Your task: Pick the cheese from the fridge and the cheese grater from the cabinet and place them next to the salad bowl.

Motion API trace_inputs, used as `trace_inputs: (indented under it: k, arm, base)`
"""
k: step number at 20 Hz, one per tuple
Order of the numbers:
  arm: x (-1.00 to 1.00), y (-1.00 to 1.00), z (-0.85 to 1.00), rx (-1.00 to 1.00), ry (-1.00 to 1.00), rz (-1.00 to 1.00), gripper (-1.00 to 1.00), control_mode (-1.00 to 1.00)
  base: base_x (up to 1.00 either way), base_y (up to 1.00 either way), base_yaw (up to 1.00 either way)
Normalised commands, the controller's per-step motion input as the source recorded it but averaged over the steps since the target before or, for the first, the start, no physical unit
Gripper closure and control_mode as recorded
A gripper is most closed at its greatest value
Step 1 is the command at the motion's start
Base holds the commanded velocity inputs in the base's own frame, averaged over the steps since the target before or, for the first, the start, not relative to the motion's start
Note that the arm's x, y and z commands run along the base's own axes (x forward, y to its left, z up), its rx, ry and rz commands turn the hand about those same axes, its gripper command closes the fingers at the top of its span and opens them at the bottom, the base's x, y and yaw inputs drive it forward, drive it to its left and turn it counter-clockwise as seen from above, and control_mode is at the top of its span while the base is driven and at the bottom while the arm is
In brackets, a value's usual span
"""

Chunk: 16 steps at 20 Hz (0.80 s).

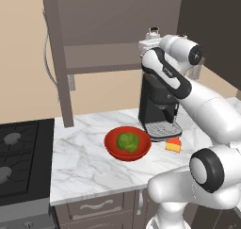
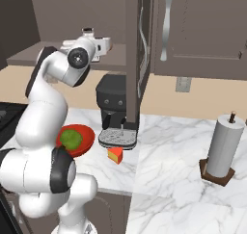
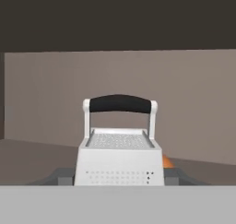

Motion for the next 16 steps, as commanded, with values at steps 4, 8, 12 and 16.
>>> trace_inputs:
  k: [4, 8, 12, 16]
  arm:
    - [-0.58, 0.03, 0.13, 0.00, -0.04, 0.00, 1.00, -1.00]
    - [-0.81, 0.22, 0.56, 0.00, -0.03, 0.00, 1.00, -1.00]
    - [-0.86, 0.46, 0.47, 0.01, 0.00, -0.01, 1.00, -1.00]
    - [-0.93, 0.31, 0.27, 0.09, 0.06, -0.12, 1.00, -1.00]
  base:
    - [0.00, 0.00, 0.00]
    - [0.00, 0.00, 0.00]
    - [0.00, 0.00, 0.00]
    - [0.00, 0.00, 0.00]
